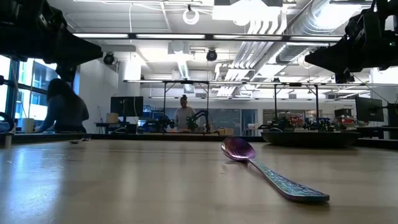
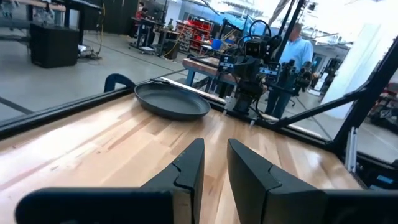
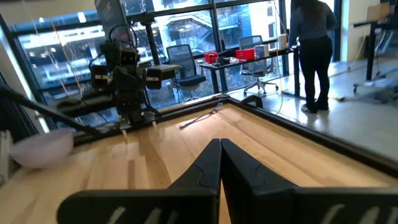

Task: Set table place
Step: Move the black plate to the top center of the table

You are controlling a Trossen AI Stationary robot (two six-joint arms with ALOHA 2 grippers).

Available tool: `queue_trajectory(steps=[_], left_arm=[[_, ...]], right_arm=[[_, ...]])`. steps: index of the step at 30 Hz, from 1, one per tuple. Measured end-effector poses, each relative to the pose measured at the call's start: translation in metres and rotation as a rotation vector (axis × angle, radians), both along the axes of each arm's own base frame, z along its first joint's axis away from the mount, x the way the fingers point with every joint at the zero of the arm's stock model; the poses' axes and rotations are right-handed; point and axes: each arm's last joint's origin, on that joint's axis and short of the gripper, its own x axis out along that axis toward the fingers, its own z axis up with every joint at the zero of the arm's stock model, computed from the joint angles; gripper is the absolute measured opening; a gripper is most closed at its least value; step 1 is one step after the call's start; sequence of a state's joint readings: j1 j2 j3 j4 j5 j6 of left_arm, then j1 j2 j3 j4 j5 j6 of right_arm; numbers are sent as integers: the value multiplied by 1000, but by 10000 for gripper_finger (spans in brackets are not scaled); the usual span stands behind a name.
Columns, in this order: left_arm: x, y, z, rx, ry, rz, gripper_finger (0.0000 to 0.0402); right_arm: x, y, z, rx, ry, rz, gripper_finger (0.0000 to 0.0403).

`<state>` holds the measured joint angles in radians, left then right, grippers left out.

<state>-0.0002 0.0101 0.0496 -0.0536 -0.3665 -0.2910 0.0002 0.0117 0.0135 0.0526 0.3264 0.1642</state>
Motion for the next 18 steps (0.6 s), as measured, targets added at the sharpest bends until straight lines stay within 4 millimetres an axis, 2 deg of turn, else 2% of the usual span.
queue_trajectory(steps=[18], left_arm=[[1,-2,0,-192,-64,-85,60]], right_arm=[[0,-1,1,38,-29,-45,2]])
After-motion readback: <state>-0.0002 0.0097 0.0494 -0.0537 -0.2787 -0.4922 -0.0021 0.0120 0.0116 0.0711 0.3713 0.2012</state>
